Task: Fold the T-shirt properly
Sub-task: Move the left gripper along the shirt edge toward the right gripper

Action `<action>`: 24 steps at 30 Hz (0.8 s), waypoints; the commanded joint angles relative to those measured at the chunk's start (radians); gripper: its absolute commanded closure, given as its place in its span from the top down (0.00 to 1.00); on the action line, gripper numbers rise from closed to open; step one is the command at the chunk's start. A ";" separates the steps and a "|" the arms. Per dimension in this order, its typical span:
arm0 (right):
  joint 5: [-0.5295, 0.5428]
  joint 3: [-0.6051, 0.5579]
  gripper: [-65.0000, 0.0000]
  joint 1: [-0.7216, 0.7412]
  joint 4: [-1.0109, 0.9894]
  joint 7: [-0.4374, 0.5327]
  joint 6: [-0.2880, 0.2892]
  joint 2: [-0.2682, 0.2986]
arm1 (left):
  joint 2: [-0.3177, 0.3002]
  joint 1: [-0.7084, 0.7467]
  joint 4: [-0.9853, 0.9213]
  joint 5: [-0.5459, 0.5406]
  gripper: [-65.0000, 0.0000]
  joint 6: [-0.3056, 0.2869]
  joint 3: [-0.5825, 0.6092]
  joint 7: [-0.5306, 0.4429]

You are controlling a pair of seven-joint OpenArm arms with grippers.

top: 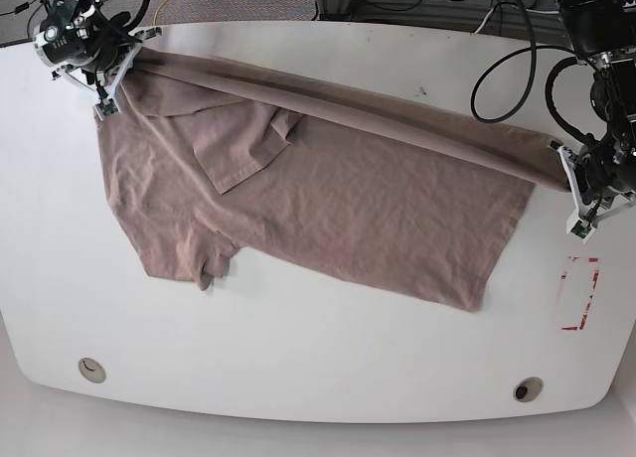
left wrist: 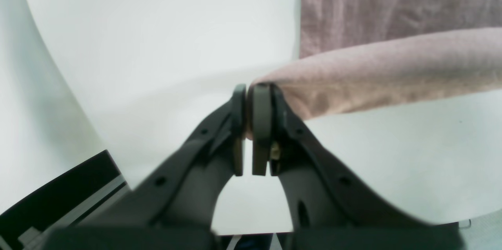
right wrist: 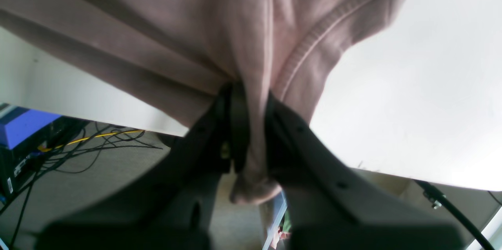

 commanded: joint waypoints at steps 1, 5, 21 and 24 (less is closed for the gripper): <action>-0.003 0.007 0.04 -0.003 0.015 0.000 -0.002 0.009 | -0.019 -0.033 -0.003 0.005 0.00 -0.001 0.016 -0.006; -0.009 0.007 0.04 -0.003 0.015 0.000 -0.002 -0.007 | -0.019 -0.048 -0.030 0.005 0.00 -0.001 0.043 -0.007; -0.011 0.007 0.05 -0.003 0.015 0.000 -0.002 -0.015 | -0.021 -0.091 -0.139 0.007 0.05 -0.001 0.137 -0.095; -0.011 0.007 0.06 -0.003 0.015 0.000 -0.002 -0.015 | -0.036 -0.110 -0.167 0.007 0.17 -0.001 0.149 -0.096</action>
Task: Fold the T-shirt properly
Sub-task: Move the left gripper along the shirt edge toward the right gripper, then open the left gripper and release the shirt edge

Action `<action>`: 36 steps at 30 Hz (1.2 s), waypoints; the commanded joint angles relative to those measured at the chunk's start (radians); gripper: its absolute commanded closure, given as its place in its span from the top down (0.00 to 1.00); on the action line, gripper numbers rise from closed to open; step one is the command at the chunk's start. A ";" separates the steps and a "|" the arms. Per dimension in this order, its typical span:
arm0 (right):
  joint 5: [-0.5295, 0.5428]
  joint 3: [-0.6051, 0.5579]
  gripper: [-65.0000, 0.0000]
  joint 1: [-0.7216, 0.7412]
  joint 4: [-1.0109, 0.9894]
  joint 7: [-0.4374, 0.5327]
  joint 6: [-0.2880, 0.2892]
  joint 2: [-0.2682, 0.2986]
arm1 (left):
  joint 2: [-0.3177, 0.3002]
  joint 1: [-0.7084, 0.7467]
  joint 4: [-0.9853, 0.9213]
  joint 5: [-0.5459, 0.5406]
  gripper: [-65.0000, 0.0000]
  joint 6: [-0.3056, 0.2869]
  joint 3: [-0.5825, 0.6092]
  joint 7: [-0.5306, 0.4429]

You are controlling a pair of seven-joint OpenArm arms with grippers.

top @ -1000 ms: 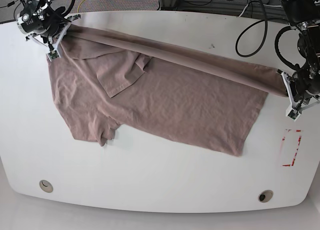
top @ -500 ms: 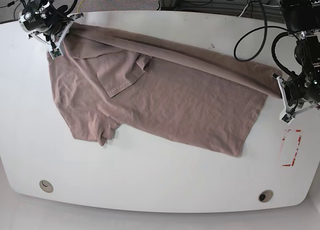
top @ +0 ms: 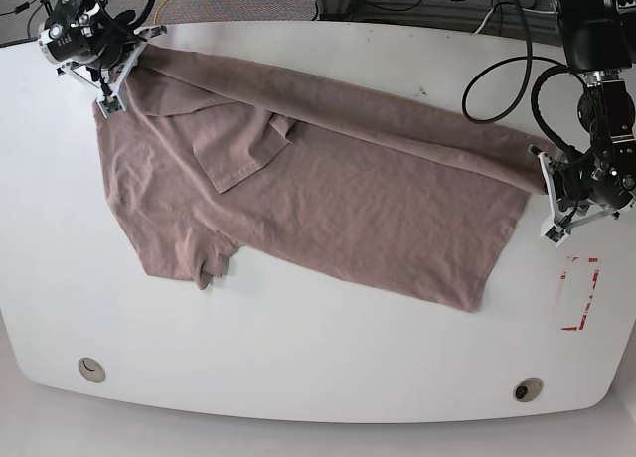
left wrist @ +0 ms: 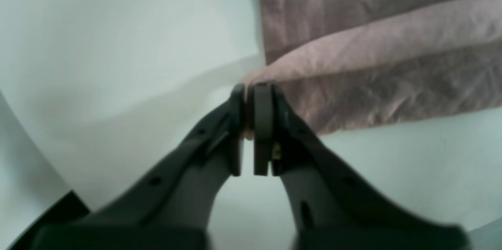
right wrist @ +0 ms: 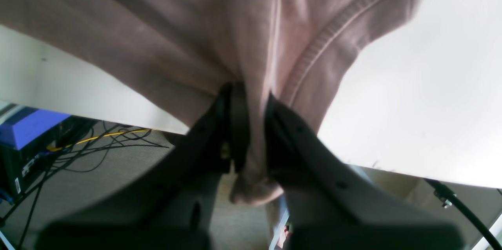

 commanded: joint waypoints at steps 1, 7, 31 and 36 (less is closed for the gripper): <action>-0.005 0.007 0.09 -0.002 0.015 0.002 -0.002 0.014 | -0.031 -0.038 -0.011 -0.008 0.22 -0.001 -0.005 -0.018; -0.005 0.009 0.45 0.001 0.016 0.002 -0.002 0.014 | -0.033 -0.096 -0.033 -0.008 0.46 -0.001 -0.008 -0.044; 0.152 0.148 0.76 0.095 0.016 0.001 -0.002 0.012 | 0.036 -0.088 0.067 -0.017 0.55 -0.001 -0.048 -0.040; 0.267 0.147 0.76 0.116 0.015 -0.001 -0.002 0.012 | 0.081 -0.010 0.120 -0.012 0.55 -0.001 -0.048 -0.043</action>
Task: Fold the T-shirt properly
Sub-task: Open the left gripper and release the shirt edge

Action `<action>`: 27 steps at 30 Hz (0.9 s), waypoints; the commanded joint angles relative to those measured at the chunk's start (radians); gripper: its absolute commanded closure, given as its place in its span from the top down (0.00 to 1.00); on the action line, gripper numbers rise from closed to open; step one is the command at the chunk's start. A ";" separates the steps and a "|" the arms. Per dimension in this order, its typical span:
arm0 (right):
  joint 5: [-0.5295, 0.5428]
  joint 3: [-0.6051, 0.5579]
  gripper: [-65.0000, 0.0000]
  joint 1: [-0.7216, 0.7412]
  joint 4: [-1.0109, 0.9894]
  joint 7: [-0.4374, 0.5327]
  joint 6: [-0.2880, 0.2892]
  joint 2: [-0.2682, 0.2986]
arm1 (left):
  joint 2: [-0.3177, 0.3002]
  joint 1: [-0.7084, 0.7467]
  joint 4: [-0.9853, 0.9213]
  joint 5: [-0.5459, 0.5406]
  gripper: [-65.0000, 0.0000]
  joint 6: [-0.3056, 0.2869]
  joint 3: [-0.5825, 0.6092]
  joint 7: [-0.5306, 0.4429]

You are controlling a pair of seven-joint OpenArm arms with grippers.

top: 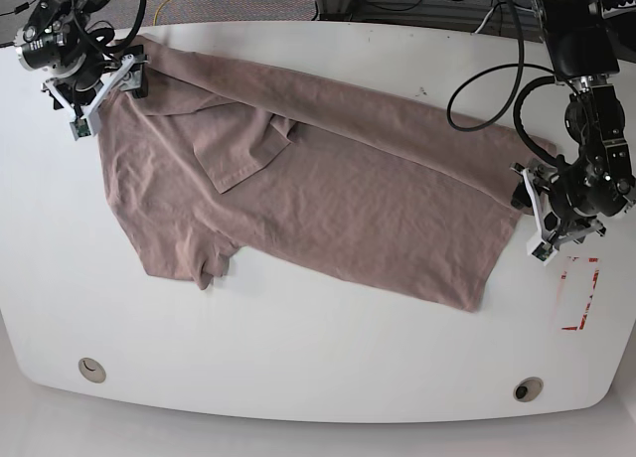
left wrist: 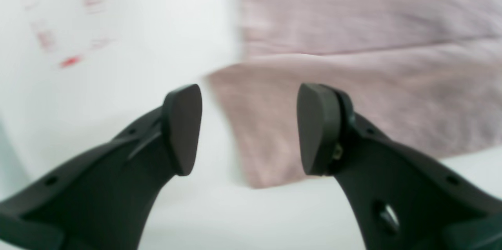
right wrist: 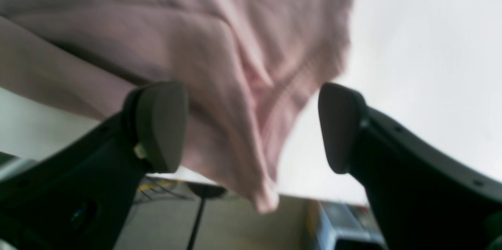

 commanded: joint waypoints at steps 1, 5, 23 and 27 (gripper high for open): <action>0.064 0.004 0.76 0.008 0.015 0.015 -0.001 0.015 | 0.001 0.013 0.044 0.011 0.55 0.000 -0.009 -0.011; 0.083 0.002 0.76 0.010 0.013 0.015 -0.001 0.015 | 0.015 0.068 0.050 0.013 0.55 0.000 -0.009 -0.017; -0.106 -0.007 0.76 0.088 -0.013 0.051 -0.001 0.001 | -0.011 0.202 -0.013 0.045 0.40 0.000 -0.013 -0.137; -0.141 -0.011 0.76 0.106 -0.024 0.047 -0.001 -0.007 | -0.013 0.222 -0.031 0.048 0.40 0.000 -0.049 -0.136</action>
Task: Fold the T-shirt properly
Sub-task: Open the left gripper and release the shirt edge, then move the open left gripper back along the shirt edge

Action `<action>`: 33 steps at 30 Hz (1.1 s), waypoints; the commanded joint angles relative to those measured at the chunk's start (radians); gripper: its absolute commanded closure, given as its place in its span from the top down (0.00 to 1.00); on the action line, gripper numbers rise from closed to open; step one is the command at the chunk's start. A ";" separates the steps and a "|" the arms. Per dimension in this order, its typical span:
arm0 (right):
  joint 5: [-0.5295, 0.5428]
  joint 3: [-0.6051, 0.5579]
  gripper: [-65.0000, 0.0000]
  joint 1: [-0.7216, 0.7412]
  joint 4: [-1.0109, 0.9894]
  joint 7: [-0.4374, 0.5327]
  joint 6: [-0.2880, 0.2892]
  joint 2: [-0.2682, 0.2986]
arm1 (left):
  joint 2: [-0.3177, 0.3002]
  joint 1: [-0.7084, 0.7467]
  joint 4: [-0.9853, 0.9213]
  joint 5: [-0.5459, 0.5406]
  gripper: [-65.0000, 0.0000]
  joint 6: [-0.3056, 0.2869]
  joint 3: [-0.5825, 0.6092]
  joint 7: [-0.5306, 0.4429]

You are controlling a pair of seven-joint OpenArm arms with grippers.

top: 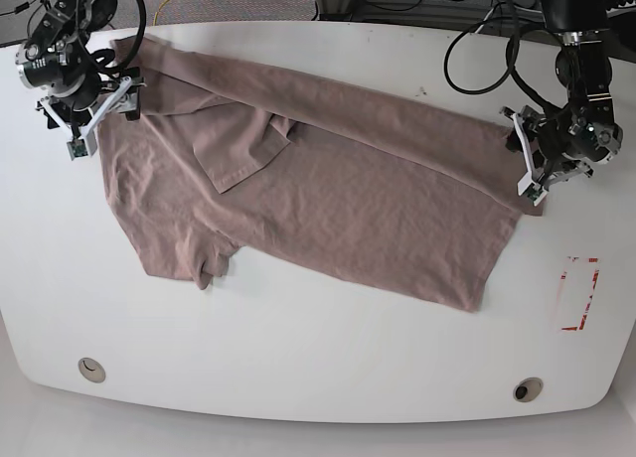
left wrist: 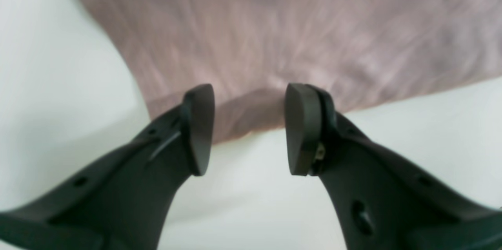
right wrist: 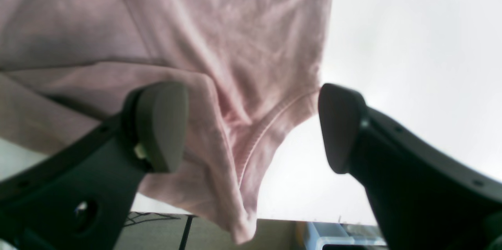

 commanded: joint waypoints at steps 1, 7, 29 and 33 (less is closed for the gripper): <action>-0.008 0.000 0.76 0.009 0.009 0.008 -0.002 0.010 | -0.017 0.011 0.009 -0.004 0.40 -0.001 -0.040 -0.009; -0.006 0.000 0.76 0.005 0.008 0.008 -0.002 0.005 | -0.017 0.037 0.009 -0.003 0.40 -0.001 -0.055 -0.005; -0.005 0.000 0.76 0.003 0.009 0.008 -0.002 0.005 | -0.009 0.032 0.227 -0.087 0.40 -0.001 -0.180 0.114; -0.005 0.000 0.76 0.003 0.009 0.008 -0.002 0.005 | -0.009 -0.012 0.213 -0.083 0.40 -0.001 -0.226 0.133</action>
